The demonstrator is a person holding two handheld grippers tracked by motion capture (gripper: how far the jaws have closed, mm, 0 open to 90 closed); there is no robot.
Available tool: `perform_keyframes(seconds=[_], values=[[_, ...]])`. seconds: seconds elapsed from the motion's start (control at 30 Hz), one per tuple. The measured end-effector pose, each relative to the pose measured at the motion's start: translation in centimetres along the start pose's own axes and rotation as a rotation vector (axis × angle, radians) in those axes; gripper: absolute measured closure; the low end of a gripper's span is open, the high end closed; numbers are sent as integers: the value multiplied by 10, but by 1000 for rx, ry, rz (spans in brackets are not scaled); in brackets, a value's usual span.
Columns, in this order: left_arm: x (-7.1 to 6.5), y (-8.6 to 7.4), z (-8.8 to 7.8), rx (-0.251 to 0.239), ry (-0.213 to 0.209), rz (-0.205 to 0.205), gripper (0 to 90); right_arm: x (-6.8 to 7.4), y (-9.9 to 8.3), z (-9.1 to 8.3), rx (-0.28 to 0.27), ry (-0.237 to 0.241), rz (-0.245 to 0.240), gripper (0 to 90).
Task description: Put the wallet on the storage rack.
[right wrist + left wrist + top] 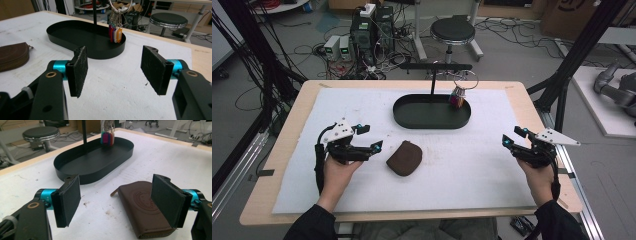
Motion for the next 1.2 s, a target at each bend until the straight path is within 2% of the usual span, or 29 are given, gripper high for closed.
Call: perform_keyframes(seconds=[0.07,0.2,0.3,0.4,0.57,0.67,0.77,1.07,1.2], values=[[1,0,0,1,-17,-13,252,3,1,2,2,4,-4,391],[1,-2,-1,16,-18,-23,253,5,2,4,7,6,-18,391],[0,-3,-2,4,-5,-29,253,5,2,4,1,7,-20,392],[-1,-5,-4,3,17,-17,253,3,2,5,-1,-2,-24,393],[-5,-5,-8,-7,28,-55,253,3,2,6,-1,-3,-30,394],[-10,-10,-8,2,46,-62,253,3,2,6,-2,-2,-39,394],[-14,-17,-4,40,37,-94,261,5,3,6,-1,-4,-40,396],[-24,-40,11,107,4,-159,410,7,4,9,9,-10,-62,398],[-25,-48,18,145,12,-202,451,9,3,11,19,-9,-80,401]])
Point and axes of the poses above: each handheld gripper's, and its own axes: z roughly forward along the jaws, y roughly out of its top, x roughly to its left, the point moved 5 cm from there along z, roughly forward along the jaws, and after that the axes turned 10 degrees about -z, right-handed, at the moved point
